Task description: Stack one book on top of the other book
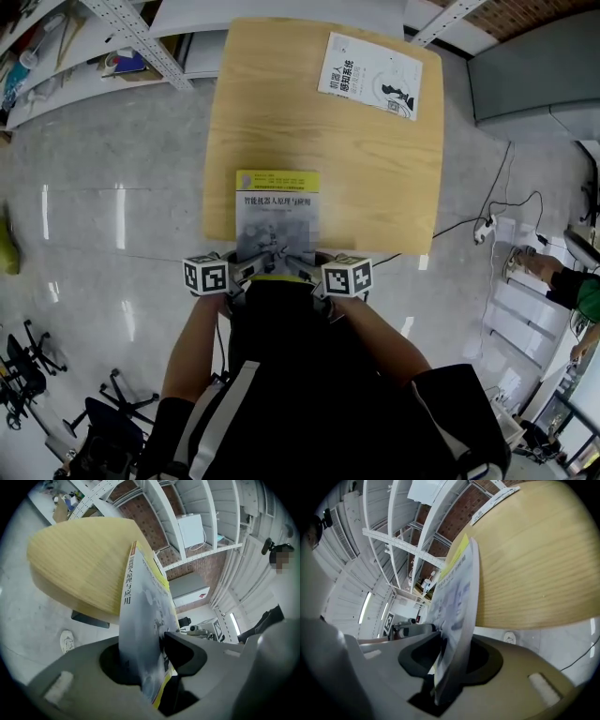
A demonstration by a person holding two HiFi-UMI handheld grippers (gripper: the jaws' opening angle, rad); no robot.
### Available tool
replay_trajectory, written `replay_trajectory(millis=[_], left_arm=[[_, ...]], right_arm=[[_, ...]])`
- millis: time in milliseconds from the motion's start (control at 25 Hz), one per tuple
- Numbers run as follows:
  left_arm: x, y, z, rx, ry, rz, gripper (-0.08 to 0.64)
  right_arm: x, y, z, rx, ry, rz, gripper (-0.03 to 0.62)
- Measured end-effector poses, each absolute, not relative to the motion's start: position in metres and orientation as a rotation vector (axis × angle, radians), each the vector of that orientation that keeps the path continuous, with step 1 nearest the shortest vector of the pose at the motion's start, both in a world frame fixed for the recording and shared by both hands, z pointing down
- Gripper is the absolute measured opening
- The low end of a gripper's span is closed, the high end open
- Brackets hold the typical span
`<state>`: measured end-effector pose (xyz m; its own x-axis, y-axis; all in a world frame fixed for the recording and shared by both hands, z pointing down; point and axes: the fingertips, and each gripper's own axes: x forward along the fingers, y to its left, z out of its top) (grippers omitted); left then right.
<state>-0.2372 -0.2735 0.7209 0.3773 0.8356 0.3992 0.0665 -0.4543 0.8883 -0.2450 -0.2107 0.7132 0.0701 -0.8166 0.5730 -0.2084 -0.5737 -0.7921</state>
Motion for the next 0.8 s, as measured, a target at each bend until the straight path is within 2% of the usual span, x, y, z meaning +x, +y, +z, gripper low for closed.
replay_trajectory(millis=[40, 120, 800], left_arm=[[-0.237, -0.274, 0.719, 1.813, 0.781, 1.147, 0.156], [-0.238, -0.273, 0.715, 1.861, 0.764, 1.134, 0.132], [-0.264, -0.239, 0.605, 2.238, 0.744, 0.797, 0.13]], right_arm=[[-0.246, -0.211, 0.709, -1.837, 1.032, -1.526, 0.123], [-0.246, -0.21, 0.702, -1.852, 1.056, -1.511, 0.108], [-0.261, -0.176, 0.605, -2.01, 1.253, -1.162, 0.103]])
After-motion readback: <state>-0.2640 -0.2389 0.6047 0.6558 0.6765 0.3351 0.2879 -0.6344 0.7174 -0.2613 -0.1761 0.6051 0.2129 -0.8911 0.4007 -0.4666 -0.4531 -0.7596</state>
